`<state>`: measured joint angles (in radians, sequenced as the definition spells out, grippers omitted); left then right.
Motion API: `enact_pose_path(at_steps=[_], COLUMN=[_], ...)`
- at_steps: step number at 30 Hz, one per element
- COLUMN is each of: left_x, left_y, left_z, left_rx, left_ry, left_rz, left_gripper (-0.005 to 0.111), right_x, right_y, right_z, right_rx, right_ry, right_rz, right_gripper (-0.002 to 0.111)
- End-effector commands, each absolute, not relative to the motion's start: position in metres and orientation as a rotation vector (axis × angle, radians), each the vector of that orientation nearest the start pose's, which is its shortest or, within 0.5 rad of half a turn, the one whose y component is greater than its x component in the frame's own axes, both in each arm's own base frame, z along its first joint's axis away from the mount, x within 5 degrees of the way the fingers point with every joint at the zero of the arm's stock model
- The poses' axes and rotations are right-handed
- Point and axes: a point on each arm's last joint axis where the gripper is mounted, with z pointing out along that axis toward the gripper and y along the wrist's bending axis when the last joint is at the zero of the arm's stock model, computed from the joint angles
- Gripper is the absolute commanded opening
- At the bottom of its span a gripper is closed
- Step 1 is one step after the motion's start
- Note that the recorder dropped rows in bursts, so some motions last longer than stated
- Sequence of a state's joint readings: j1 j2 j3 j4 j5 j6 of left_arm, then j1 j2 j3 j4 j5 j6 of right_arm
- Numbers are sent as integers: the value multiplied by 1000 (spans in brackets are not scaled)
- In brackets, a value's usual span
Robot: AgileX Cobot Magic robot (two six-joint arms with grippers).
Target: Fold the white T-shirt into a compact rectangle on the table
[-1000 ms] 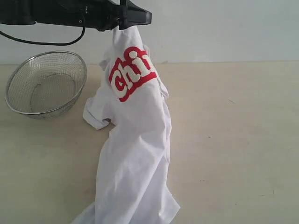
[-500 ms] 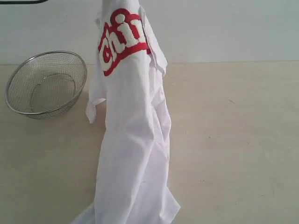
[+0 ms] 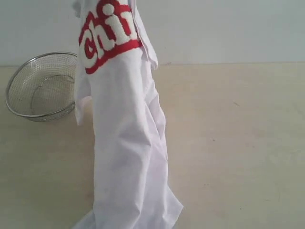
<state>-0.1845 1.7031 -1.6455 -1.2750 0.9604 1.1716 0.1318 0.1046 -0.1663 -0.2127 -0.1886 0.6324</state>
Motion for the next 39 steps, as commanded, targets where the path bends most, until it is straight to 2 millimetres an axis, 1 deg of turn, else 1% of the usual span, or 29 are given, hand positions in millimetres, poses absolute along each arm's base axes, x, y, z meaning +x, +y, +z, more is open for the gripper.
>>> enact_pose_path(at_steps=[1,2,3,4,5,6,7,8,9,11,14,17,20,22,24,27,28,30,32,34,35,37,38,39], left_x=[381,385,393,397,404,408,413,416,418,419,417,413,411,411,410,407,407,406,407,408,409,409,410,410], left_y=[-170,-173,-178,-181,-183,-184,-186,-187,-188,-188,-188,-188,-187,-185,-183,-180,-178,-174,-170,-166,-164,-163,-161,-162], left_z=[379,372,360,350,336,328,315,308,301,296,292,291,288,285,282,281,280,279,278,278,278,278,278,278], left_rx=[817,817,809,813,824,822,816,816,820,830,881,921,974,990,1018,1069,1082,1108,1091,1070,1065,1051,1048,1046], left_ry=[1703,1709,1730,1748,1771,1789,1823,1839,1855,1866,1885,1915,1935,1958,1984,2003,2011,2024,2045,2056,2059,2070,2071,2072], left_rz=[-861,-845,-826,-830,-828,-833,-843,-849,-858,-861,-843,-846,-838,-808,-781,-774,-780,-774,-785,-784,-784,-792,-790,-791], left_gripper=[91,91,91,91,91,91,91,90,90,90,88,85,83,82,81,75,71,65,63,63,63,63,63,63], right_x=[61,65,74,79,90,97,113,122,138,158,197,241,280,301,318,340,347,358,368,378,385,398,402,405], right_y=[26,29,37,42,49,53,58,61,66,72,81,89,96,101,106,114,115,113,104,90,84,67,62,60], right_z=[300,299,298,296,292,290,285,282,280,282,287,300,300,294,286,268,261,251,242,235,232,224,221,218], right_rx=[-52,-87,-154,-175,-203,-229,-264,-272,-272,-266,-235,-224,-254,-302,-329,-381,-386,-403,-406,-410,-388,-376,-389,-406], right_ry=[1292,1314,1337,1354,1394,1420,1490,1531,1593,1647,1744,1823,1898,1925,1942,1959,1962,1958,1961,1975,1998,2062,2082,2088], right_rz=[551,557,577,603,638,629,595,579,578,571,539,440,323,271,258,266,286,326,422,623,685,694,683,680], right_gripper=[0,0,0,0,0,0,0,0,0,0,0,0,0,0,0,0,0,0,0,0,0,1,2,7])
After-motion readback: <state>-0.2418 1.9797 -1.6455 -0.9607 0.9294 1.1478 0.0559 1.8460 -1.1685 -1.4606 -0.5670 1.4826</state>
